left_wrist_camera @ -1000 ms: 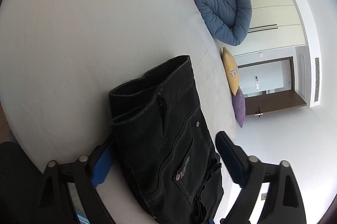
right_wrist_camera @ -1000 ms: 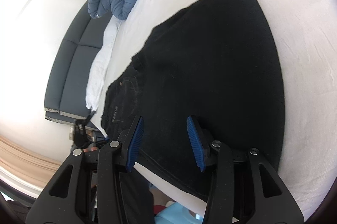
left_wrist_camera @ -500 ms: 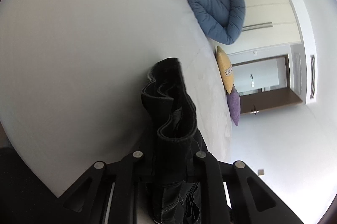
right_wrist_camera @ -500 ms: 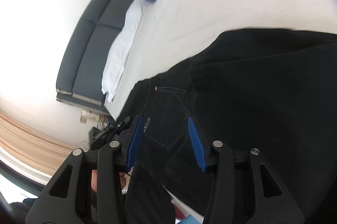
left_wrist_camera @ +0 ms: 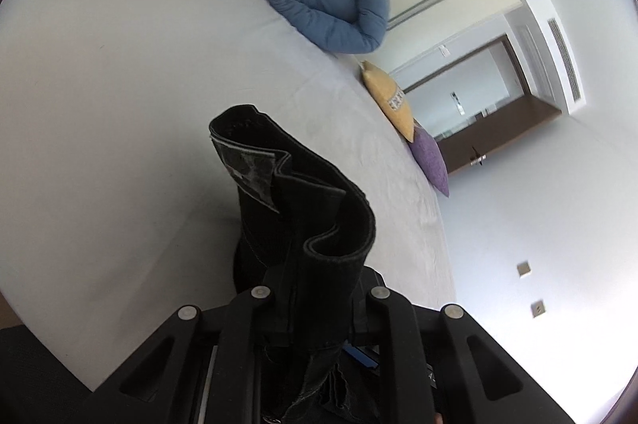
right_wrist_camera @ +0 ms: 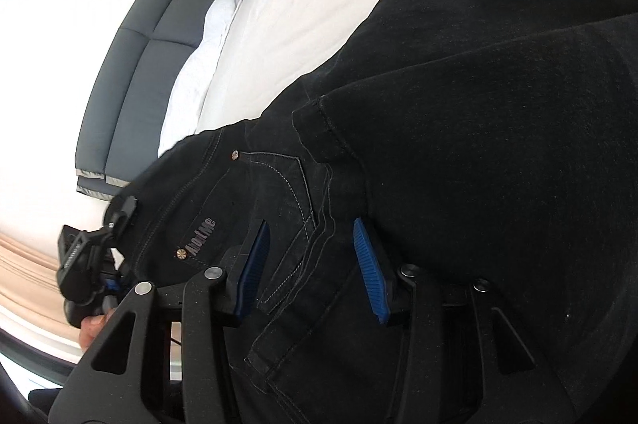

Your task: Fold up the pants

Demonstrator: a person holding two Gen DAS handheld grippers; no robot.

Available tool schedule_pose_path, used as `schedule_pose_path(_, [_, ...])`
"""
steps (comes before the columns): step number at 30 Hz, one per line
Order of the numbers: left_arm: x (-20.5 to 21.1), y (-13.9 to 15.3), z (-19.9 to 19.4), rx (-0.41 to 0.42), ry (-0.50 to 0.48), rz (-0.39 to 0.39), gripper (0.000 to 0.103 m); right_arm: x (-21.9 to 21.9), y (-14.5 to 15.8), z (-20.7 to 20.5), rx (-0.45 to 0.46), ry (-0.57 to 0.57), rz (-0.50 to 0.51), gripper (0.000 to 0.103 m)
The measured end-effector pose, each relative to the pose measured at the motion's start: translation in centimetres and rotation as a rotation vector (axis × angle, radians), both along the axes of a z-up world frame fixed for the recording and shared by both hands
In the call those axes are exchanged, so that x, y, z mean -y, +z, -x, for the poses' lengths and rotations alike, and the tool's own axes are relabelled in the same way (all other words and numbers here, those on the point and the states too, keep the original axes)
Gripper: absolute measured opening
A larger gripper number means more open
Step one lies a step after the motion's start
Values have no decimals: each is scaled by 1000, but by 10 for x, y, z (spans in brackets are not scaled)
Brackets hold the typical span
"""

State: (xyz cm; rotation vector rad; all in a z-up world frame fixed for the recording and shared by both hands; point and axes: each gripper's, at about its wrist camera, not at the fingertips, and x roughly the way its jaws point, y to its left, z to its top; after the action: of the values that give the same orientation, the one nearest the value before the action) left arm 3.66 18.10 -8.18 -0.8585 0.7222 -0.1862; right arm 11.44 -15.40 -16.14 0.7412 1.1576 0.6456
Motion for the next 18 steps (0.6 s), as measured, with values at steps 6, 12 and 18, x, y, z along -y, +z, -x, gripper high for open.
schedule_pose_path(6, [61,39,-5,64,-139,-158,17,7,7,6,-12,-15,-29,46])
schedule_pose_path(12, [157,52,0,116,-361,-346,17,81,37,28,-44,-185,-191,68])
schedule_pose_path(18, [284,13,33,127,-662,-608,17,151,51,54,-31,-259,-228,72])
